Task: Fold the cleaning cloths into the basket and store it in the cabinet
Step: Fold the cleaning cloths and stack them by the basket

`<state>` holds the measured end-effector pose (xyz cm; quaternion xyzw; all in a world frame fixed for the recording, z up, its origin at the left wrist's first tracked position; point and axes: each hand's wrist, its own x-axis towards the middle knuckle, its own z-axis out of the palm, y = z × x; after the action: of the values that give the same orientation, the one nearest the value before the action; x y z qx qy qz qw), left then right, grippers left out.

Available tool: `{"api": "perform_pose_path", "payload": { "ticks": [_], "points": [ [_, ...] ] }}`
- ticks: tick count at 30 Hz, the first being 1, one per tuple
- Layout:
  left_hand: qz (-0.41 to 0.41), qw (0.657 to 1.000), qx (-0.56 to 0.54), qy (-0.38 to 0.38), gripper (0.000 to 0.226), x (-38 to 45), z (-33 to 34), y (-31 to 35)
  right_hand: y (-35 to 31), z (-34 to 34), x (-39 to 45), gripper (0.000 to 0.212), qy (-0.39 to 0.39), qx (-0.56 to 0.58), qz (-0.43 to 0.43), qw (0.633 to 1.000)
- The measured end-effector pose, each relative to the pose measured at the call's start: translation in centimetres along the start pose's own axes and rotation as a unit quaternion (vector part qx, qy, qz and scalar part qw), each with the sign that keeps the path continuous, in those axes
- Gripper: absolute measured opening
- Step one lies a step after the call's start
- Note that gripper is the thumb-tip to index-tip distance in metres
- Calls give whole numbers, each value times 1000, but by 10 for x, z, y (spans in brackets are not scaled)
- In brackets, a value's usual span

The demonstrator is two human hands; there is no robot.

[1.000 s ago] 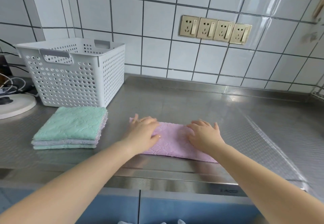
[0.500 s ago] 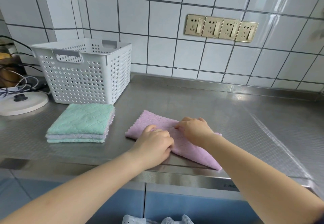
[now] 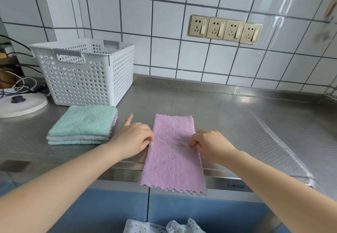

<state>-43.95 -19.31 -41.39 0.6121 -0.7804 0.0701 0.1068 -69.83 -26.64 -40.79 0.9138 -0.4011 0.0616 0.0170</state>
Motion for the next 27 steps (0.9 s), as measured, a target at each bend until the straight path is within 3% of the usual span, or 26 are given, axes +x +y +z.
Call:
{"api": "perform_pose_path", "payload": {
  "ticks": [3, 6, 9, 13, 16, 19, 21, 23, 25, 27],
  "points": [
    [63, 990, -94, -86, 47, -11, -3, -4, 9, 2, -17, 40, 60, -3, -66, 996],
    [87, 962, -147, -214, 79, -27, -9, -5, 19, 6, -41, 57, -16, 25, -140, 990],
    [118, 955, -75, -261, 89, -37, -12, -3, 19, 9, -57, 67, -86, 32, -162, 982],
    [132, 969, 19, -208, 88, -42, -5, 5, 16, 17, -64, 71, -65, 13, -157, 985],
    [132, 978, 21, -158, 85, -48, 2, 8, 12, 27, -69, 67, 30, -22, -166, 985],
    [150, 986, -16, -64, 75, -54, 12, 6, 3, 34, -73, 46, 119, 2, -168, 979],
    [152, 986, -66, 7, 58, -55, 19, 4, -1, 33, -72, 36, 152, 53, -156, 974],
    [113, 979, -170, 13, 56, -53, 17, 7, -4, 27, -67, 33, 161, 132, -124, 970],
    [64, 957, -281, -9, 58, -49, 11, 14, -12, 16, -61, 22, 157, 238, -53, 957],
    [19, 933, -359, 27, 40, -39, 3, 21, -18, 8, -50, 15, 163, 302, 32, 939]
  ]
}}
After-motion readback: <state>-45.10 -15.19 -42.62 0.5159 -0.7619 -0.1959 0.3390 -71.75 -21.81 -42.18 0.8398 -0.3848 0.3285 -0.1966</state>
